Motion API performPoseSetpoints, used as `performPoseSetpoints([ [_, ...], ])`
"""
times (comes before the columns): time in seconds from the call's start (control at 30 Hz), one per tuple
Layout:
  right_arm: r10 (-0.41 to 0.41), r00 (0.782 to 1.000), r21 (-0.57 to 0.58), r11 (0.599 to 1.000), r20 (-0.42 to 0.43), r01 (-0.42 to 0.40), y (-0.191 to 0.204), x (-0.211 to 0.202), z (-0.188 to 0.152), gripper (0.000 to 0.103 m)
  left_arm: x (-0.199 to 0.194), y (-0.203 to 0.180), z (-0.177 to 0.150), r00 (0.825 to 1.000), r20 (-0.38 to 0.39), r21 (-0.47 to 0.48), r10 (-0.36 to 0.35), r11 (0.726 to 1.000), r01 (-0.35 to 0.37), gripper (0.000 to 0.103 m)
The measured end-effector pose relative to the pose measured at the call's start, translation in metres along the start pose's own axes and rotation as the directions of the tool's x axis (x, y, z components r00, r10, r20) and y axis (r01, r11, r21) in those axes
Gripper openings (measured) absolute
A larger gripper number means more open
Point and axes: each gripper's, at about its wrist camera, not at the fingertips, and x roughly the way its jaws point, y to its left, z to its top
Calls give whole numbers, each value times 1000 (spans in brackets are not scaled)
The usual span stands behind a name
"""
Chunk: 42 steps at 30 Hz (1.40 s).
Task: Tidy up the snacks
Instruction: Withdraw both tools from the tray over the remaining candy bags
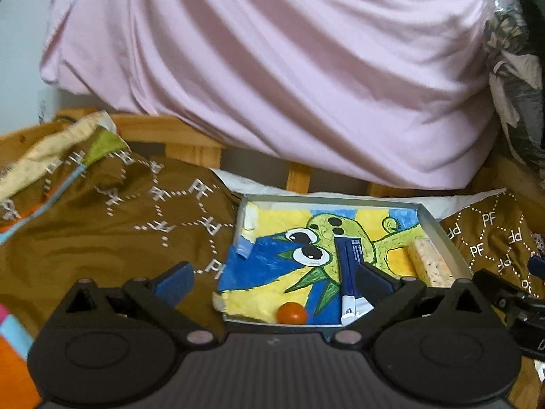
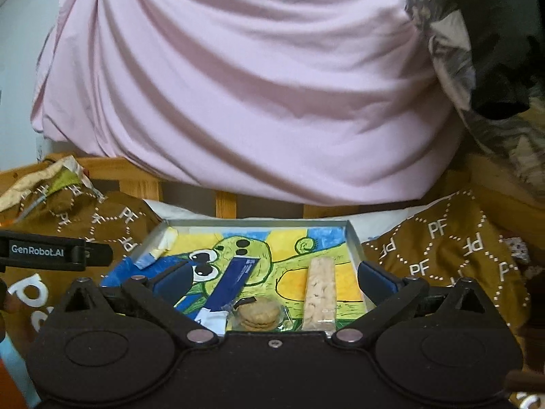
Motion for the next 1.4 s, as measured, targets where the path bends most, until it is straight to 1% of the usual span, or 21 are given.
performPoseSetpoints([
  [0.17,4,1000,21,1000,27,-5,1,-30,-1,102,-33,1,-8,999,30,15,13,1000,-13,103],
  [0.3,10,999,29,1000,32,-10,2,-49,-4,102,-54,2,-14,1000,15,29,3,1000,-3,103],
  [0.53,0,1000,43,999,7,0,3,-72,-11,102,-85,3,-29,1000,9,45,16,999,-16,103],
  [0.7,1,1000,60,998,-13,-1,1,-89,-16,102,-101,4,-41,999,-17,44,28,999,-27,103],
  [0.83,20,998,69,997,-55,-16,3,-102,-21,102,-111,3,-53,998,-45,58,34,998,-31,103],
  [0.97,34,992,55,998,-123,-27,7,-110,-29,102,-118,2,-61,996,-81,63,45,997,-40,103],
  [1.13,42,983,34,999,-177,-37,13,-116,-37,102,-120,3,-70,988,-135,68,76,995,-67,103],
  [1.3,52,968,42,998,-244,-43,16,-111,-43,102,-119,3,-77,976,-192,80,103,993,-89,103],
  [1.4,51,960,42,998,-276,-41,16,-107,-46,102,-118,4,-79,973,-204,84,111,992,-95,103],
])
